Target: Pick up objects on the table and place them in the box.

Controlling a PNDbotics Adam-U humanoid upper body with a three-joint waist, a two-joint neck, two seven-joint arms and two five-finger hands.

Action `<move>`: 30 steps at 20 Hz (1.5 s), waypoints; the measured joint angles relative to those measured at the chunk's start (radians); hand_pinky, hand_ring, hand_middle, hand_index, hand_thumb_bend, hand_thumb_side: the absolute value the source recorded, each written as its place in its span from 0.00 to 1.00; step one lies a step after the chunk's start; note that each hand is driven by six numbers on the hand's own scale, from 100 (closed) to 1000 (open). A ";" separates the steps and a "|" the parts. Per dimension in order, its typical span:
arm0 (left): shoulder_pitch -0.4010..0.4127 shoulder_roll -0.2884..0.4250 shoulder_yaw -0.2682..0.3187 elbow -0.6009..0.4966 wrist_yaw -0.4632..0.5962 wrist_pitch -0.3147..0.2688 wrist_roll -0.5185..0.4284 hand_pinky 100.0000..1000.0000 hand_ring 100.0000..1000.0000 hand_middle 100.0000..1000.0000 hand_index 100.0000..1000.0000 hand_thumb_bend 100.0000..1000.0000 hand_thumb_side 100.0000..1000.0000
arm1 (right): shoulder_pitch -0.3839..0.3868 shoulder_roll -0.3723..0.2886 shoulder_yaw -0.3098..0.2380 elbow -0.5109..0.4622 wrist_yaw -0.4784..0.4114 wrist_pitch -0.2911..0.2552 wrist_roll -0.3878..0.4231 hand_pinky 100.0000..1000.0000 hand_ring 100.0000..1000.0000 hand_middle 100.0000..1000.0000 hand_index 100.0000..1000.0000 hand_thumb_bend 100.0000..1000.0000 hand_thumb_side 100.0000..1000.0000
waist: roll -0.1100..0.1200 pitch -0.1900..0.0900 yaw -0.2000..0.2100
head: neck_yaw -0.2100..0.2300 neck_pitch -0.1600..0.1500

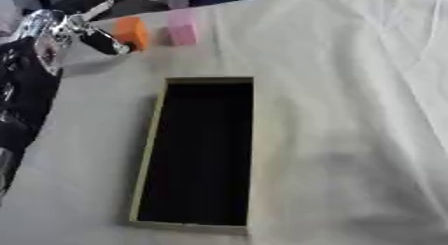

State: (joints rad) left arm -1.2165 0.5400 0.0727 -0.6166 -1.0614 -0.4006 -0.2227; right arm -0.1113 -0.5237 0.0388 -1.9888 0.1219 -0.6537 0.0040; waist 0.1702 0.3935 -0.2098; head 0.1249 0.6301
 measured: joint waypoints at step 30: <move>-0.049 0.077 0.036 0.072 -0.117 0.104 -0.125 0.62 0.75 0.85 0.88 0.24 0.00 | -0.019 0.002 0.024 0.000 0.043 -0.001 0.000 0.88 0.97 0.53 0.88 0.00 0.63 | 0.050 0.045 -0.087 | 0.054 -0.052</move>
State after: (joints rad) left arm -1.2659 0.6170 0.1092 -0.5442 -1.1781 -0.2966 -0.3479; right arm -0.1306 -0.5220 0.0627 -1.9888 0.1653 -0.6544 0.0039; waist 0.2202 0.4383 -0.2967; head 0.1789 0.5777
